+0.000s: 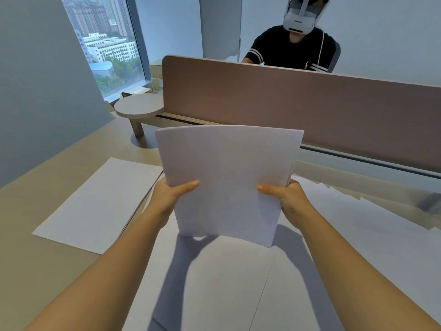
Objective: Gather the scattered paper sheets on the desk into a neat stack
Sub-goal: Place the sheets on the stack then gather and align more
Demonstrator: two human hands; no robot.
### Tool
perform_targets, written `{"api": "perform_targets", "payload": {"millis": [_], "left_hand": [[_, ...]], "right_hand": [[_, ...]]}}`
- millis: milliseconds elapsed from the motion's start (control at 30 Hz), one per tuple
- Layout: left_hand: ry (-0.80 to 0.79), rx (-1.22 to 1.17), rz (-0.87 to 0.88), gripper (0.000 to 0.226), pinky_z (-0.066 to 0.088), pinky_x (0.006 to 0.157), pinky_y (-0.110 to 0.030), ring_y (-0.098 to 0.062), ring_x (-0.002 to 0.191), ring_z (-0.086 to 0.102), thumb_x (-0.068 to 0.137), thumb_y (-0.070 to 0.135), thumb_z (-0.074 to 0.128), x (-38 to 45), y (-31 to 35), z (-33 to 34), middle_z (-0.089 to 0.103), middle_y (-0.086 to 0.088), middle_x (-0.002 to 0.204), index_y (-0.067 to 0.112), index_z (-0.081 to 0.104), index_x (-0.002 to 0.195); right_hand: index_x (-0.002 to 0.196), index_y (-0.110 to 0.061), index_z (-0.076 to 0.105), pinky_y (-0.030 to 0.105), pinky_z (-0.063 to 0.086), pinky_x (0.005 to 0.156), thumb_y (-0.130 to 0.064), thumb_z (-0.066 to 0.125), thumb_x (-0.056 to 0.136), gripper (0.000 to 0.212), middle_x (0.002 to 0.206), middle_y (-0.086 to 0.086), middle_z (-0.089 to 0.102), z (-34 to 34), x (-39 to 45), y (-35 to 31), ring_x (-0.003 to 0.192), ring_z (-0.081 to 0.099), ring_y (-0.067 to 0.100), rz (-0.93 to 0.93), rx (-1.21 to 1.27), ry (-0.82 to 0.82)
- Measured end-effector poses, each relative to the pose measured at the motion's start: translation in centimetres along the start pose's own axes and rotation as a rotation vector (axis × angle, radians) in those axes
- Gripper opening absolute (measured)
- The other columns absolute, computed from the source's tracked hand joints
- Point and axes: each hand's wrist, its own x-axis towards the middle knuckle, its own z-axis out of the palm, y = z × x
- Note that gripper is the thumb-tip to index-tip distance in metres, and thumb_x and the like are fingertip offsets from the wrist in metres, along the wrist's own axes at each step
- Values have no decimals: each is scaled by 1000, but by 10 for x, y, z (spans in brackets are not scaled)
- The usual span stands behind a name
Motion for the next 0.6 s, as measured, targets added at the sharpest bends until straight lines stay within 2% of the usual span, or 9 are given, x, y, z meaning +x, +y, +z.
{"api": "perform_targets", "payload": {"millis": [100,233,333,400,500,600], "left_hand": [[-5,-30,-43,51,49,92,-42,-30,102,61,52,15,74,1,-17,6,66,-10,111,16,62,102],[-75,-34,-21,60,54,78,-31,-20,89,64,49,20,75,5,-11,4,68,0,98,15,60,107],[-80,-22,-42,65,51,83,-35,-23,92,63,44,22,78,0,-20,6,68,-1,97,15,61,106],[-30,-48,-68,67,49,85,-37,-28,95,63,41,23,80,-4,-32,12,68,-2,96,14,61,104],[13,-62,-79,57,49,85,-38,-29,95,62,50,19,74,-6,-35,16,67,-2,96,13,61,105],[-3,-39,-87,56,47,90,-39,-29,101,60,59,12,78,-10,-37,17,66,-7,105,10,60,111]], "right_hand": [[90,-18,56,42,48,88,-3,68,77,23,94,5,61,2,1,9,88,58,24,15,13,9],[84,-23,57,39,48,87,-2,68,77,25,89,-2,63,-11,1,0,85,60,19,-39,17,-16],[93,-13,57,39,47,88,0,65,78,21,101,7,64,-17,-4,14,86,61,22,24,-12,-27],[107,-7,57,37,46,88,1,67,77,33,108,9,61,-14,-10,25,95,59,27,47,-24,-5],[117,-3,56,35,46,87,0,68,77,42,107,9,61,-12,-13,27,97,57,27,32,-40,15],[119,-5,55,43,46,94,-7,67,80,41,118,14,61,-15,-15,28,104,57,32,76,-87,22]]}}
